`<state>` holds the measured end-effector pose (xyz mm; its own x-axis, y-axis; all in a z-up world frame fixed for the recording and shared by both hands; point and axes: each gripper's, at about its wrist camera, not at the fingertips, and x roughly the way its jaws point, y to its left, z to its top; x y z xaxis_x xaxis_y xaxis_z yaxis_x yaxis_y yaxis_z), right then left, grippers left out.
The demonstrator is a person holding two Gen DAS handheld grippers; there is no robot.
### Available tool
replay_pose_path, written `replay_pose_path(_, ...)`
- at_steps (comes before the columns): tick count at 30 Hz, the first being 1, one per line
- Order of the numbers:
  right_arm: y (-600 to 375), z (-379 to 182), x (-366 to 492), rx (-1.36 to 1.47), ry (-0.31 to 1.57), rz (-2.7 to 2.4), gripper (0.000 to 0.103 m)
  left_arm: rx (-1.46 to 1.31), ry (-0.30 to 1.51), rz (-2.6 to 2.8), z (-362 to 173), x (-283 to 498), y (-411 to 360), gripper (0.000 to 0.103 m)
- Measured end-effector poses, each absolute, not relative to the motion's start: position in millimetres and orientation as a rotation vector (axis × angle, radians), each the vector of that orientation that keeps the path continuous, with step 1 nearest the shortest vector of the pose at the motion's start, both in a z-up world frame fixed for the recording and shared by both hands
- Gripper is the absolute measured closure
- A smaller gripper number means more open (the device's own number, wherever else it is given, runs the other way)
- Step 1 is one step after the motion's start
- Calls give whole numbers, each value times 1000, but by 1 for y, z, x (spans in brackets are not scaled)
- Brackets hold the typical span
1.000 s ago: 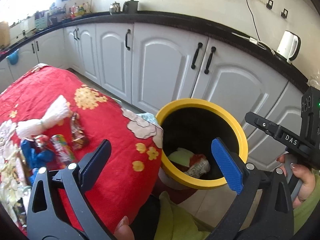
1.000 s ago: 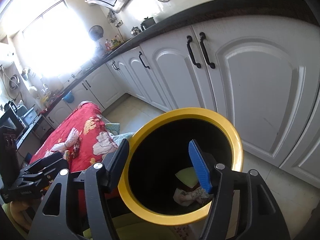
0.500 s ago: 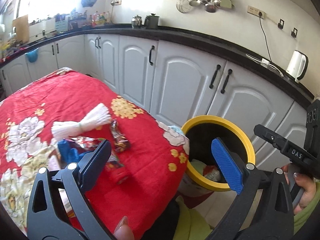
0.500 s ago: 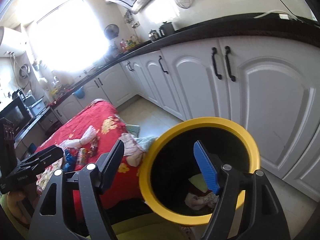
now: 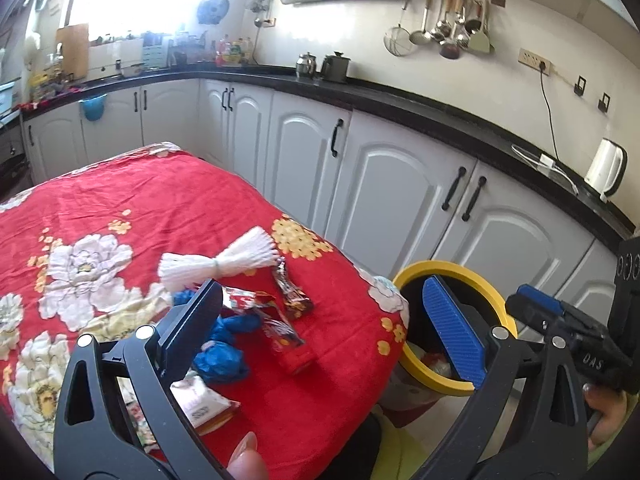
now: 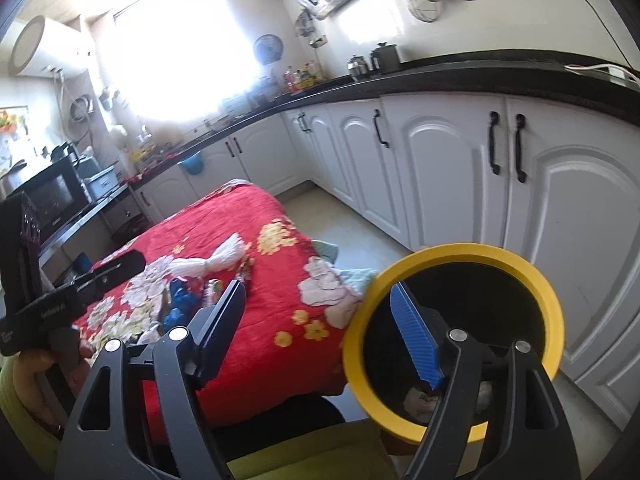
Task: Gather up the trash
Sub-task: 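Move both open tools back over the table, then grasp the white paper packet with the left tool while the right tool grasps the red candy tube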
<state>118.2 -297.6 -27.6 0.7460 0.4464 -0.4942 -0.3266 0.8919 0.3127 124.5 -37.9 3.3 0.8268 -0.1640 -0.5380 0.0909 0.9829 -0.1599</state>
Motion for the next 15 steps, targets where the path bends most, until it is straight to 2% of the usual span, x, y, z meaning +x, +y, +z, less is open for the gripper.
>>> replay_pose_path(12, -254, -19, 108, 151, 592, 501, 29, -161, 546, -83, 12, 117, -9, 11)
replay_pose_path(15, -242, -17, 106, 137, 587, 517, 26, -169, 540, -70, 13, 116, -2, 11)
